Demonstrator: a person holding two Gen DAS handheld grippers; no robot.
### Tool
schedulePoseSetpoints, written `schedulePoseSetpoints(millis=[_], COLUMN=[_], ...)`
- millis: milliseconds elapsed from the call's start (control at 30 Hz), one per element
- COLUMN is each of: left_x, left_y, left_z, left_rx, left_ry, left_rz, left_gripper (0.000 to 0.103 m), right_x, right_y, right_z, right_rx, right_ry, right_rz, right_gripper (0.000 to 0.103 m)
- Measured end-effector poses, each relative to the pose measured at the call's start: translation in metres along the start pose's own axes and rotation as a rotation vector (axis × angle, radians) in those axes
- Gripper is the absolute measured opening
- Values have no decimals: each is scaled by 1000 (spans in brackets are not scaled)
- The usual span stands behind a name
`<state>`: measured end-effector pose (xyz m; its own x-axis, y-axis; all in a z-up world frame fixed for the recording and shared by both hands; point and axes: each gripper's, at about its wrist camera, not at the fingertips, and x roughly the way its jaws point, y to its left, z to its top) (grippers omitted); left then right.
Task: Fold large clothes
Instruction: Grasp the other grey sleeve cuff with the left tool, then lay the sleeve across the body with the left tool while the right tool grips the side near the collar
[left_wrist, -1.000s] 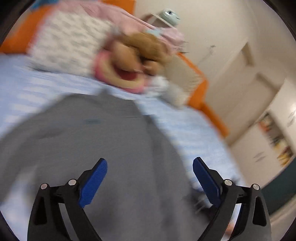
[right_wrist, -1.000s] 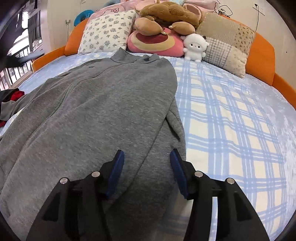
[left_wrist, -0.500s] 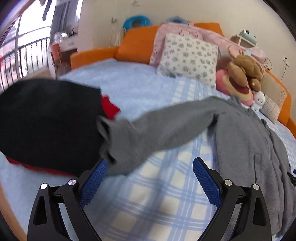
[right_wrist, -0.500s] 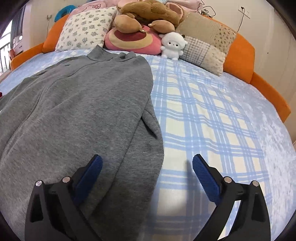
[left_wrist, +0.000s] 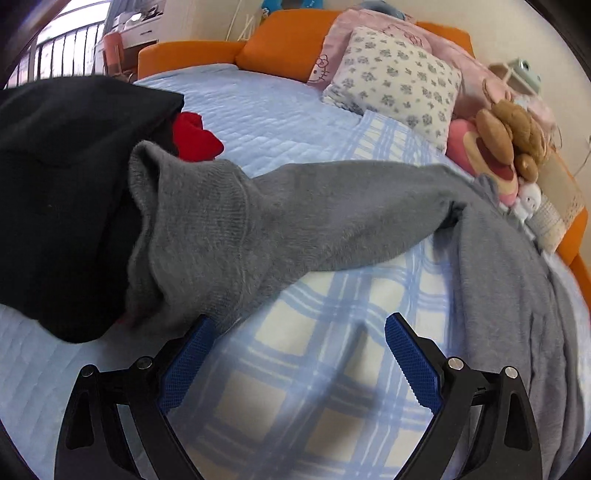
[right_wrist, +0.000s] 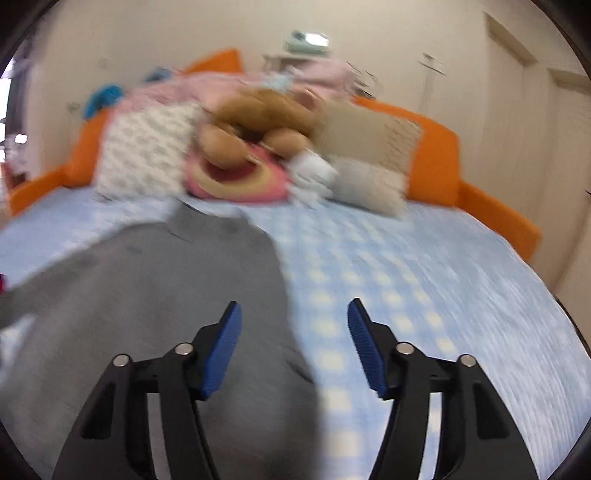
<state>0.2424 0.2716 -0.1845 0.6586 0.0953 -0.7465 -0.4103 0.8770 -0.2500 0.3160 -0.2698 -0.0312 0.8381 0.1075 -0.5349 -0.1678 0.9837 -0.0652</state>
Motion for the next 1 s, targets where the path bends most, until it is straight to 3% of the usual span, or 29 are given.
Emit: schedulePoseSetpoints(millis=[100, 167, 300, 333, 367, 433, 533, 667, 800, 833, 867, 900, 1000], left_x=[-1, -4, -2, 2, 3, 4, -8, -43, -65, -66, -65, -65, -65], left_y=[3, 2, 2, 6, 10, 19, 29, 30, 42, 47, 52, 54, 53], left_z=[7, 14, 31, 36, 41, 48, 71, 102, 131, 133, 133, 132, 123], left_rx=[-15, -14, -15, -31, -48, -77, -72, -17, -12, -23, -33, -35, 20], left_ry=[-38, -68, -96, -92, -88, -84, -100, -178, -155, -136, -104, -89, -38], left_rz=[-59, -86, -59, -53, -55, -82, -186, -244, -287, -297, -299, -282, -173], left_gripper=[93, 65, 39, 15, 6, 6, 6, 6, 9, 37, 72, 81, 82], right_x=[14, 33, 88, 100, 117, 146, 192, 237, 275, 280, 286, 291, 289], right_y=[47, 80, 144, 154, 165, 179, 190, 190, 183, 182, 185, 189, 202], right_z=[27, 40, 59, 61, 65, 68, 73, 73, 66, 64, 59, 53, 42], right_rx=[-3, 3, 36, 43, 59, 87, 118, 135, 230, 241, 238, 211, 108], right_ry=[50, 104, 209, 225, 244, 281, 335, 400, 449, 449, 455, 467, 416], right_rz=[165, 246, 368, 381, 384, 391, 373, 358, 377, 379, 388, 381, 370], right_gripper=[57, 57, 57, 57, 57, 57, 57, 58, 58, 58, 58, 58, 68])
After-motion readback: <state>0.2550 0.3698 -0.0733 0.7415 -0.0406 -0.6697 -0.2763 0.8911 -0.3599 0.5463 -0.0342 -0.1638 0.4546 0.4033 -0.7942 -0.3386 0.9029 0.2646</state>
